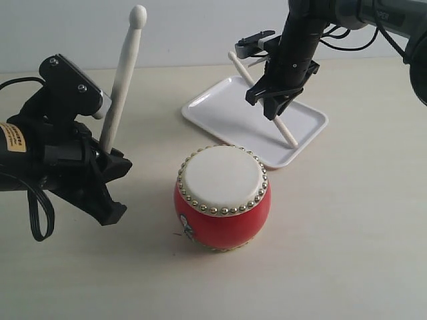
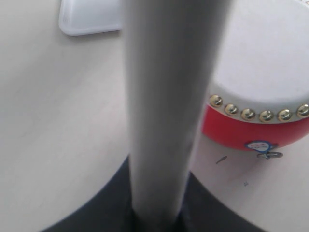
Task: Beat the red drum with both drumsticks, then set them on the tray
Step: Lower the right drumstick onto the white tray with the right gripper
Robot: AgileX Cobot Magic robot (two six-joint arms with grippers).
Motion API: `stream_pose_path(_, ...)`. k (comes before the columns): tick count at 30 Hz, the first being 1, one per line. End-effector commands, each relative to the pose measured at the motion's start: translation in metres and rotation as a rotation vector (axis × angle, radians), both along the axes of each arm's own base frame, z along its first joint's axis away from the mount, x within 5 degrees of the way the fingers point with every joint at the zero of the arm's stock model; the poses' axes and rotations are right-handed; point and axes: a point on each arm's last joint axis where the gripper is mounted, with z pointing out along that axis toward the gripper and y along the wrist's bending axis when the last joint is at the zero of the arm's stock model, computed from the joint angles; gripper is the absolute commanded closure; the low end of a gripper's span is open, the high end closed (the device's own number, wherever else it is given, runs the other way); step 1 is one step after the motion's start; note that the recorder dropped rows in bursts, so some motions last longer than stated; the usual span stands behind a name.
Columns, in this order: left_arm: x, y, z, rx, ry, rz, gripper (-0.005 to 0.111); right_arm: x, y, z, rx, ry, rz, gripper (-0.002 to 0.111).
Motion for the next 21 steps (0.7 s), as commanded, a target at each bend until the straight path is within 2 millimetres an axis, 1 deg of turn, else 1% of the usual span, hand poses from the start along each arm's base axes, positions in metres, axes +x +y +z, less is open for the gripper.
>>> stream_pose_path(1,0.0000,0.0004,0.0029,-0.023,-0.008,0.013,0.107,0.0007,-0.0001,0.0006,-0.002,-0.007,-0.005,0.108)
stream_pose_path(21,0.0002,0.0004,0.0031,-0.024,-0.010,0.014,0.107,0.0028,0.0004,0.0008,0.006,-0.027,-0.026,0.108)
